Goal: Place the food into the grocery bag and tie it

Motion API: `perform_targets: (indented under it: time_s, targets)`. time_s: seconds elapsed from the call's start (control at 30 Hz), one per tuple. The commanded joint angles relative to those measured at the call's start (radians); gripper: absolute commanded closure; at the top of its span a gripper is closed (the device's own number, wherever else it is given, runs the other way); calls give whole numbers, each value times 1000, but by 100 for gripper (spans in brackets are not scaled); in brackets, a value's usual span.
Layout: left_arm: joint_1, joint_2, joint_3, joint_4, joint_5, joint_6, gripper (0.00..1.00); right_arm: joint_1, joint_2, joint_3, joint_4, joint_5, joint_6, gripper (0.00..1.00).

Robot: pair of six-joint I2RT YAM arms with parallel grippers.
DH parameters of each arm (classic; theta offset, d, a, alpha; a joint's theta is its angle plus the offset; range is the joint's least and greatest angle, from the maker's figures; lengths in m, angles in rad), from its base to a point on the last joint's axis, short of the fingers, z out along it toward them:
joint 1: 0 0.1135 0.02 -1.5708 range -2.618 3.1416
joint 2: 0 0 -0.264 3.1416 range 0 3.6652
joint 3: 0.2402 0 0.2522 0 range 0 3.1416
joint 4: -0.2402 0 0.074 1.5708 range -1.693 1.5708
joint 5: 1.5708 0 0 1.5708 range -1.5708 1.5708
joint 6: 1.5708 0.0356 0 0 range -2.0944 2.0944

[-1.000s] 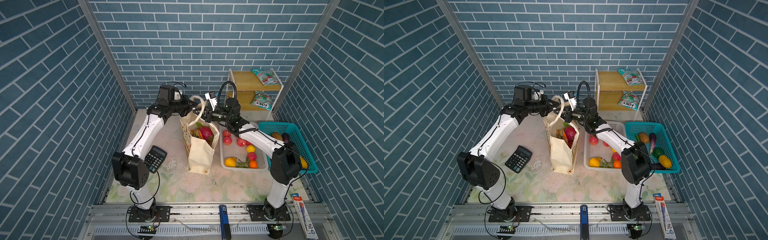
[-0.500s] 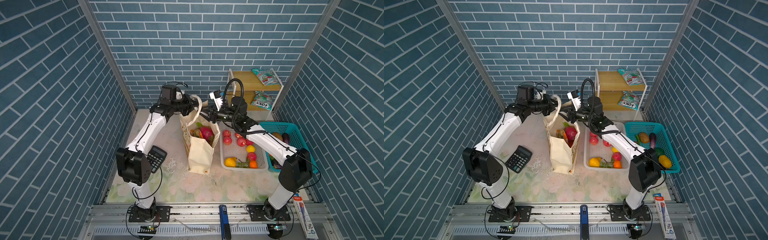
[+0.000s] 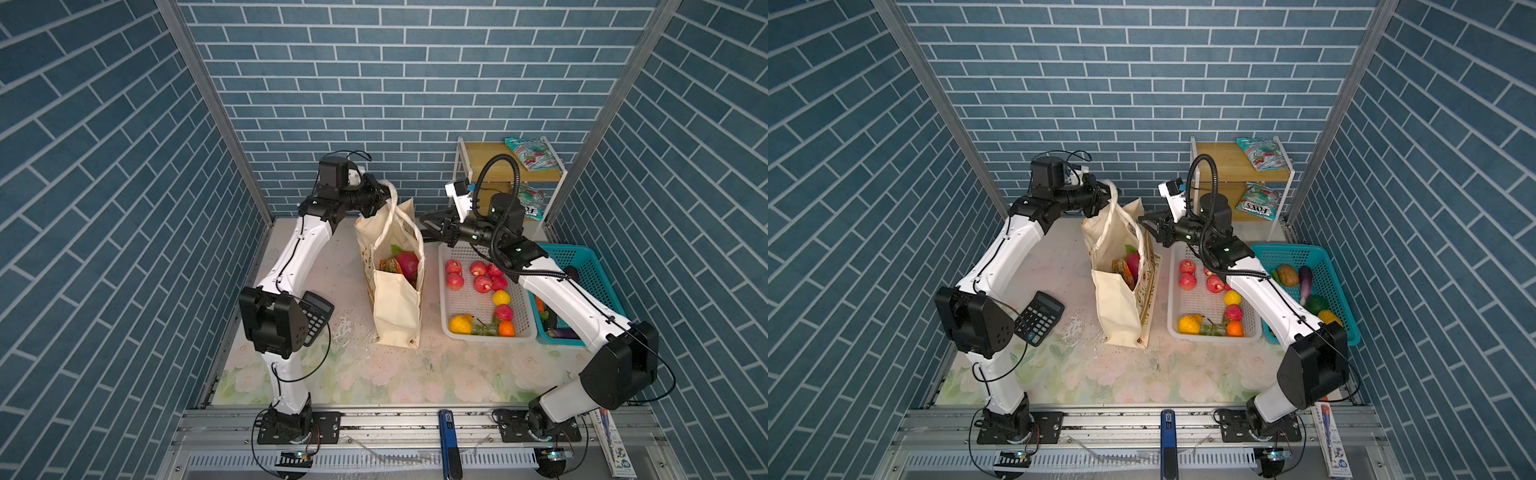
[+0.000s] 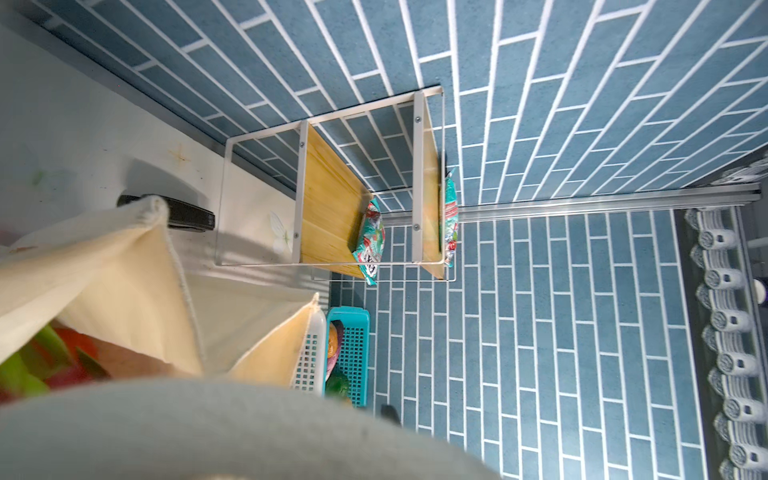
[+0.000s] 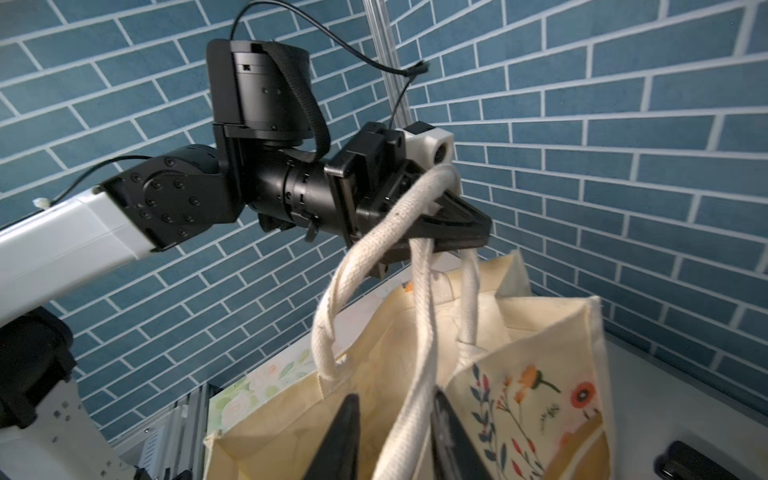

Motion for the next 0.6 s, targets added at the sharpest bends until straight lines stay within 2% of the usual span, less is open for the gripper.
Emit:
perform_targets:
  time_s: [0.0,0.1,0.37,0.57]
  targets:
    - [10,-11,28,148,32,-55,100,-30,-17,-16,-28,3,-17,84]
    - [10,-14,43,190,52,-84,100,-49,7,-10,-28,-20,-5,100]
    - [10,-11,86,230,99,-116,100,-51,115,-10,87,-115,75,100]
    - [10,-11,84,250,123,-138,100,-7,185,-7,201,-175,118,100]
